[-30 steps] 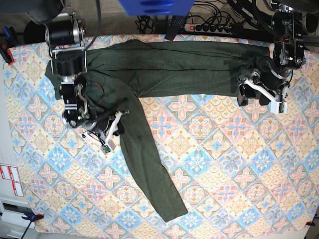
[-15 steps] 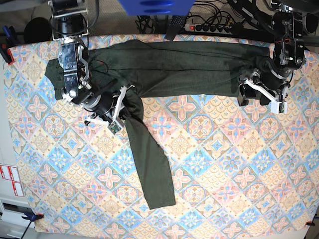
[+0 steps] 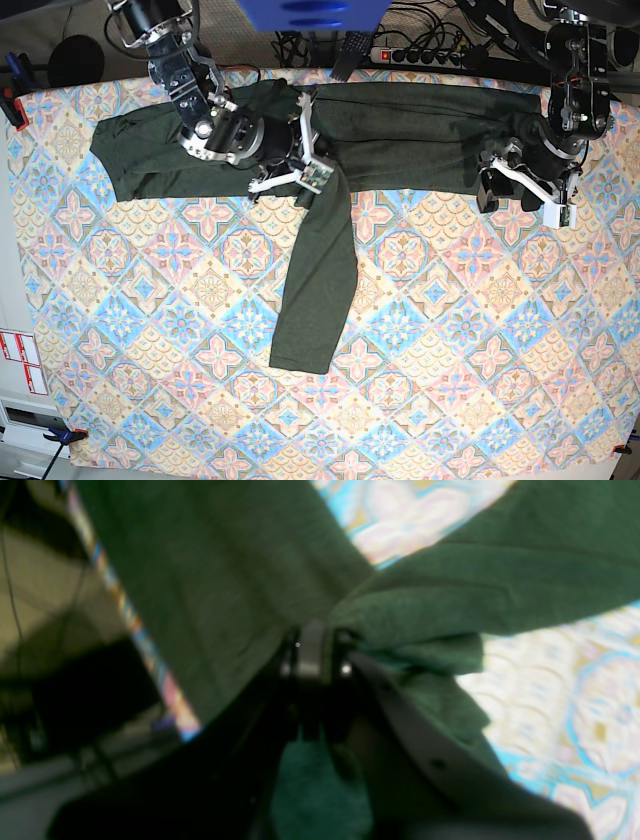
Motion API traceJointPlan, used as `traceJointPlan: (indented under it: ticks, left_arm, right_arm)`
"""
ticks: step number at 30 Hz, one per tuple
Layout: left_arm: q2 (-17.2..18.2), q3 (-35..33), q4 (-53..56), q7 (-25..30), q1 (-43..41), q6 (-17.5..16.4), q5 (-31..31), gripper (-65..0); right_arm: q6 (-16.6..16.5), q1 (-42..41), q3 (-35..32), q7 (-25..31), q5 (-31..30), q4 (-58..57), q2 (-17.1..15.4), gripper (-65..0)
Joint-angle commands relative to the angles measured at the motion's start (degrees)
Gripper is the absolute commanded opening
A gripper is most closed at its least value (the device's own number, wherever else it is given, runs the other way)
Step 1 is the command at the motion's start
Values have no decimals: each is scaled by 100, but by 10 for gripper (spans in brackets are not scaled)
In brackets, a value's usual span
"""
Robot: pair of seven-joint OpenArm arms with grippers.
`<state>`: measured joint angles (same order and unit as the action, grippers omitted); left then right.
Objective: Fold the T-shirt properly
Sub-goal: 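Lift the sleeve with the right gripper and fold it over the body, then reach the left gripper to the sleeve cuff and lay it along the body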
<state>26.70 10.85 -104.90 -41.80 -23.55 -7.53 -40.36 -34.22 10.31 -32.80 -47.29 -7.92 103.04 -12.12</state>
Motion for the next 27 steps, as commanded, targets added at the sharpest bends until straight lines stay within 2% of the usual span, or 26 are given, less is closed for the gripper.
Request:
traceJointPlan:
  ticks: [1, 3, 6, 10, 12, 15, 21, 27]
  left_arm:
    - [86, 44, -81, 114, 21, -16, -21, -171]
    - [86, 44, -81, 114, 12, -16, -21, -171]
    - [86, 27, -81, 114, 3, -16, -21, -171]
    - [86, 27, -99, 114, 30, -16, -21, -171]
    - [86, 27, -108, 114, 39, -16, -30, -171]
    - [77, -8, -99, 114, 302, -16, -56, -171]
    - [69, -685, -55, 114, 1164, -7, -12, -171]
    - [-415, -1512, 1079, -193, 2483, -7, -4, -172]
  right_arm:
    - [-2, -42, -171, 127, -109, 91, -14, -638]
    - [-2, -50, -373, 118, -91, 74, -76, -622]
    - [-2, -50, -435, 56, -91, 74, -76, -560]
    - [-2, -121, -399, -586, -82, 126, -76, -456]
    - [-2, -288, -435, -779, -82, 170, -76, -423]
    - [15, -384, -285, -770, -82, 214, -76, -414]
    - [15, -358, 814, -559, -82, 223, -76, -414]
    - [15, -156, 1579, -533, -82, 496, -67, -414]
